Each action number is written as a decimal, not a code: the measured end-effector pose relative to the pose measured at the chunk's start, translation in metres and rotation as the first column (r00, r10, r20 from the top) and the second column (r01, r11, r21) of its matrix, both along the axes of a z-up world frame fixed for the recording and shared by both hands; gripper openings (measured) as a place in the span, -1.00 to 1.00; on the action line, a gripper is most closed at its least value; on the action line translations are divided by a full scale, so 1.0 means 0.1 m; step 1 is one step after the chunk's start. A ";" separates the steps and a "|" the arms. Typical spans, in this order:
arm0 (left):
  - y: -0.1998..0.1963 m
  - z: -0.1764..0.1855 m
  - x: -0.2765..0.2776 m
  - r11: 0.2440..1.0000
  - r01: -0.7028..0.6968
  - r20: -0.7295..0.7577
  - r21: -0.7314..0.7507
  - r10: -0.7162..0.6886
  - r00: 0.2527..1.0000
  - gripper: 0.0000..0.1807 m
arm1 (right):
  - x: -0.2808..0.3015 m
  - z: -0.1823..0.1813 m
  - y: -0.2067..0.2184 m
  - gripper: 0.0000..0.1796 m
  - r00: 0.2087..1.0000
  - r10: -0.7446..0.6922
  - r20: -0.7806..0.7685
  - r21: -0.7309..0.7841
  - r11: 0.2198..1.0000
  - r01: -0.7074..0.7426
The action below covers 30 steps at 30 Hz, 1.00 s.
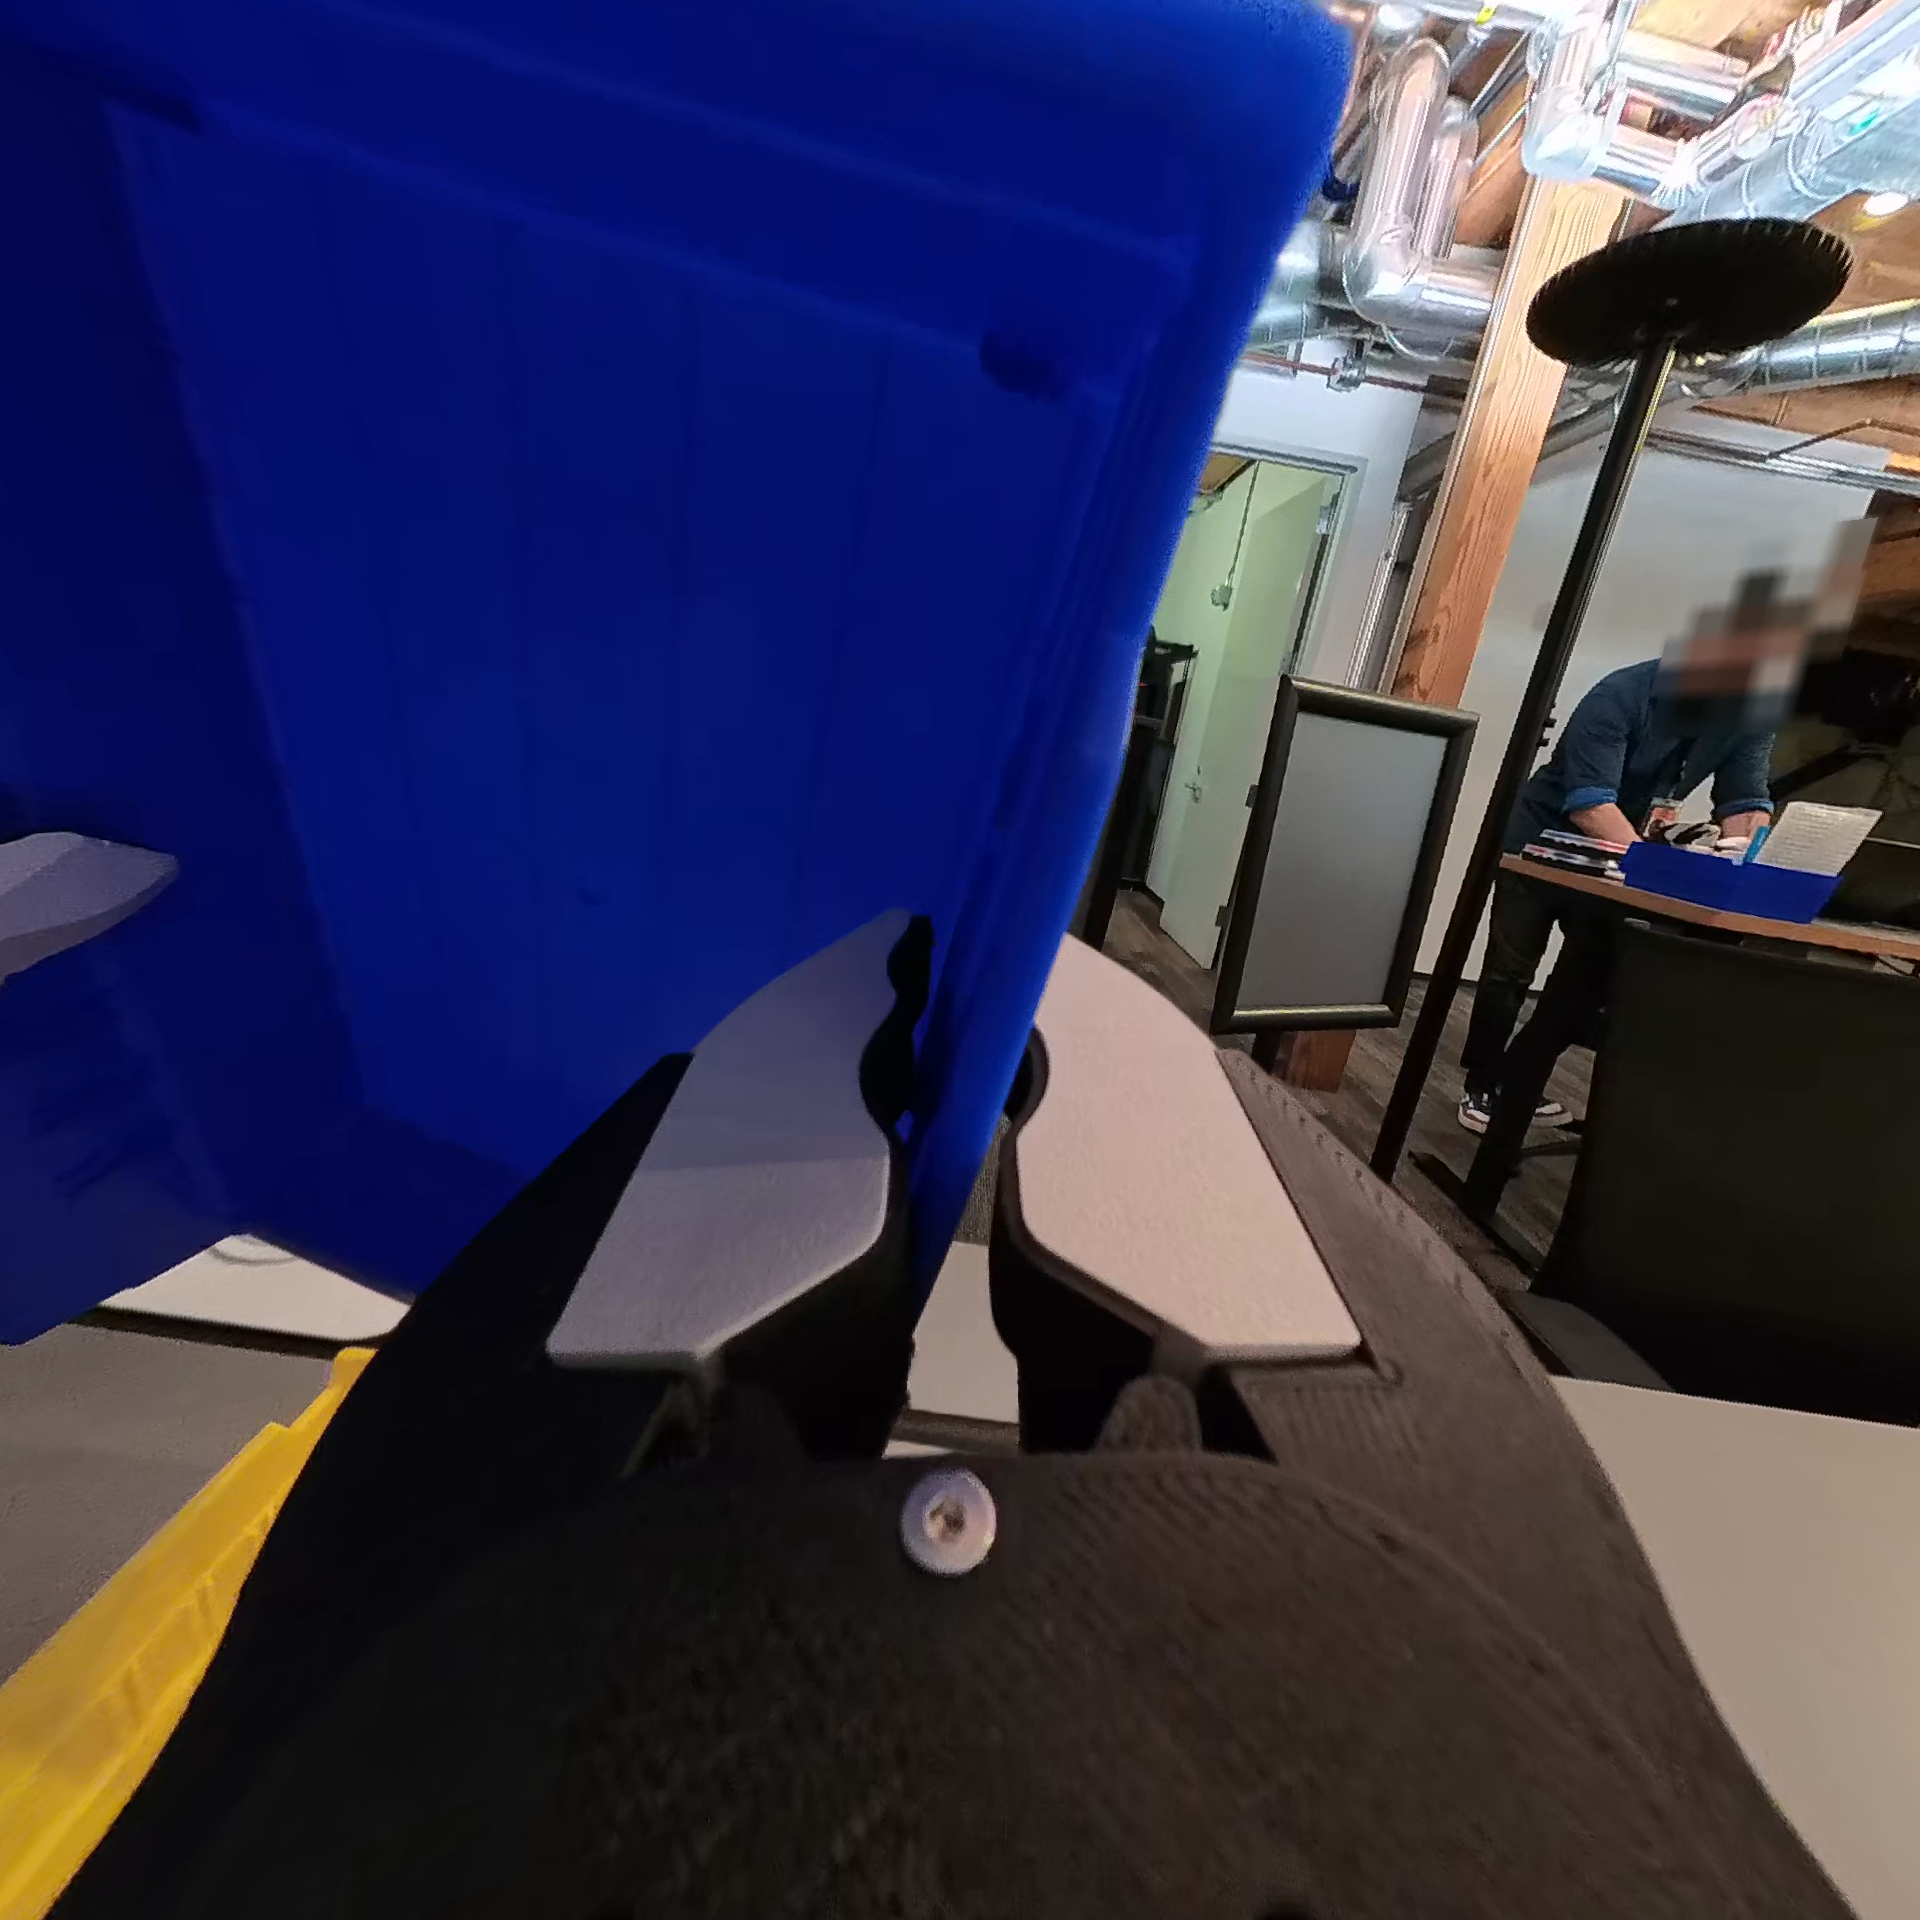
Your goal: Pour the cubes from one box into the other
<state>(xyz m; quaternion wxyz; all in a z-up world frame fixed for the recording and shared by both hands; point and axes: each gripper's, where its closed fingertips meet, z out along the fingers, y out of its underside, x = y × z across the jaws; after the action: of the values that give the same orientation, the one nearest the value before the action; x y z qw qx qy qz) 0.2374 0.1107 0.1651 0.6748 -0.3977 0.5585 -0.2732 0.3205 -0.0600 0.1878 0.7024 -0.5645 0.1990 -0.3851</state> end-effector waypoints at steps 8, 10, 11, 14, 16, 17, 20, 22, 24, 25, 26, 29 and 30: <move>-0.03 0.00 -0.06 1.000 0.003 -0.007 0.004 -0.002 1.000 -0.81 | -0.03 0.02 0.00 -0.89 1.000 0.015 -0.006 0.006 1.000 -0.015; -0.08 -0.01 -0.09 1.000 0.009 -0.022 0.003 -0.009 1.000 -0.78 | -0.03 0.02 -0.02 -0.90 0.999 0.030 -0.041 0.026 0.999 -0.029; -0.10 -0.01 -0.10 1.000 0.014 -0.032 0.002 -0.014 0.999 -0.76 | -0.03 0.03 -0.03 -0.91 0.997 0.040 -0.063 0.039 0.999 -0.038; -0.21 -0.04 -0.13 1.000 0.018 -0.096 0.008 -0.017 0.995 -0.68 | -0.07 0.10 -0.11 -0.93 0.990 0.059 -0.128 0.097 0.994 -0.046; -0.25 -0.08 -0.14 1.000 0.002 -0.164 0.007 -0.001 0.986 -0.62 | -0.07 0.16 -0.14 -0.93 0.987 0.050 -0.155 0.100 0.994 -0.034; -0.26 -0.11 -0.13 1.000 0.003 -0.214 -0.007 -0.004 0.977 -0.58 | -0.03 0.18 -0.12 -0.93 0.984 0.039 -0.174 0.058 0.998 -0.030; -0.42 -0.22 -0.10 0.983 0.082 -0.348 -0.166 -0.136 0.928 -0.42 | 0.17 0.30 -0.04 -0.94 0.954 0.047 -0.296 -0.080 0.994 -0.074; -0.52 -0.22 -0.15 0.954 0.124 -0.357 -0.273 -0.220 0.908 -0.33 | 0.34 0.36 -0.04 -0.94 0.927 0.016 -0.376 -0.190 0.977 -0.094; -0.57 -0.23 -0.22 0.938 0.155 -0.332 -0.311 -0.260 0.907 0.04 | 0.50 0.34 -0.12 -0.93 0.889 -0.033 -0.457 -0.298 0.947 -0.118; -0.63 -0.31 -0.26 0.917 0.184 -0.333 -0.354 -0.308 0.891 -0.05 | 0.57 0.28 -0.17 -0.92 0.868 -0.075 -0.491 -0.363 0.923 -0.126; -0.64 -0.44 -0.32 0.896 0.182 -0.363 -0.404 -0.340 0.868 -0.14 | 0.65 0.21 -0.25 -0.92 0.852 -0.132 -0.506 -0.434 0.893 -0.119; -0.44 -0.94 -0.41 0.882 0.085 -0.491 -0.463 -0.335 0.804 -0.33 | 0.87 0.05 -0.55 -0.92 0.812 -0.293 -0.505 -0.598 0.797 -0.085; -0.34 -1.09 -0.42 0.866 0.039 -0.517 -0.498 -0.333 0.788 -0.43 | 0.93 0.02 -0.69 -0.92 0.803 -0.355 -0.479 -0.649 0.759 -0.051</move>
<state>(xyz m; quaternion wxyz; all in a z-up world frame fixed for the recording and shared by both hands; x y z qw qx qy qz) 0.1955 0.0769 0.0559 0.3225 -0.5522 0.6951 -0.3285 0.4139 -0.1285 0.1901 0.3409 -0.8367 0.3075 -0.2986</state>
